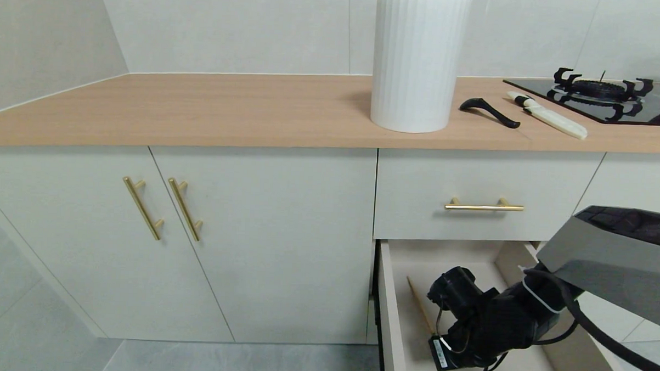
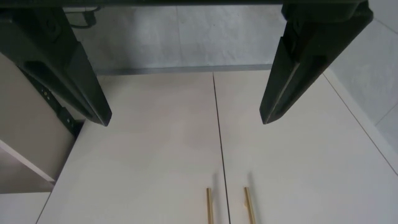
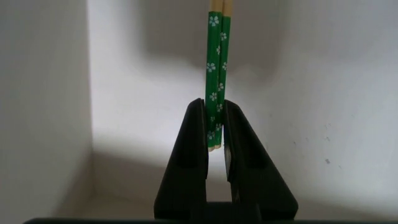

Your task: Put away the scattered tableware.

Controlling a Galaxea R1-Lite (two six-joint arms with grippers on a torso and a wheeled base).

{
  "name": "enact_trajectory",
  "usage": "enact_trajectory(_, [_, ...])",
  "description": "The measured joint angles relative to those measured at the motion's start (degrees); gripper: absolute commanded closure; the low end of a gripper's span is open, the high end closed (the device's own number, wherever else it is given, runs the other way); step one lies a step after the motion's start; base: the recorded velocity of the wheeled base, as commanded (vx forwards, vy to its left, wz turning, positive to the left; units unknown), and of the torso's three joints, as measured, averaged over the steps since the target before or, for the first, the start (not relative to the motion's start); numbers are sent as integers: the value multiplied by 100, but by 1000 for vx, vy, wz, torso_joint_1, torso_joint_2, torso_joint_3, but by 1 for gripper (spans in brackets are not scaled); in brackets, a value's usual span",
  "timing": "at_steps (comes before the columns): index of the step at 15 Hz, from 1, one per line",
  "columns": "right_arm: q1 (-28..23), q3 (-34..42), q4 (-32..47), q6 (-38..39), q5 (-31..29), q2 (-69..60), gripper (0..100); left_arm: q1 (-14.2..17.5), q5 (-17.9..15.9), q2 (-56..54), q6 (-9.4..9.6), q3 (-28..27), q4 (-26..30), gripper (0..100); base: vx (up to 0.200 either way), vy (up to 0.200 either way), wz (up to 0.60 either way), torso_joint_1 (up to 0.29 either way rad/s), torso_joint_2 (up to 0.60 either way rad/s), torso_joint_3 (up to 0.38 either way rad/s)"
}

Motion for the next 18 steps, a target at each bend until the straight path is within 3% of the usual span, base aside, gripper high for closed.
enact_trajectory(6, [4,-9,-5,17,-13,191,100,0,0,0,0,0,-2,0,0,0,0,0,0,0])
enact_trajectory(7, [2,-9,-5,17,-13,201,0,0,2,0,0,0,0,0,0,0,0,0,0,0])
enact_trajectory(18, [0,46,26,17,-20,80,0,0,0,0,0,0,-2,0,0,0,0,0,0,0])
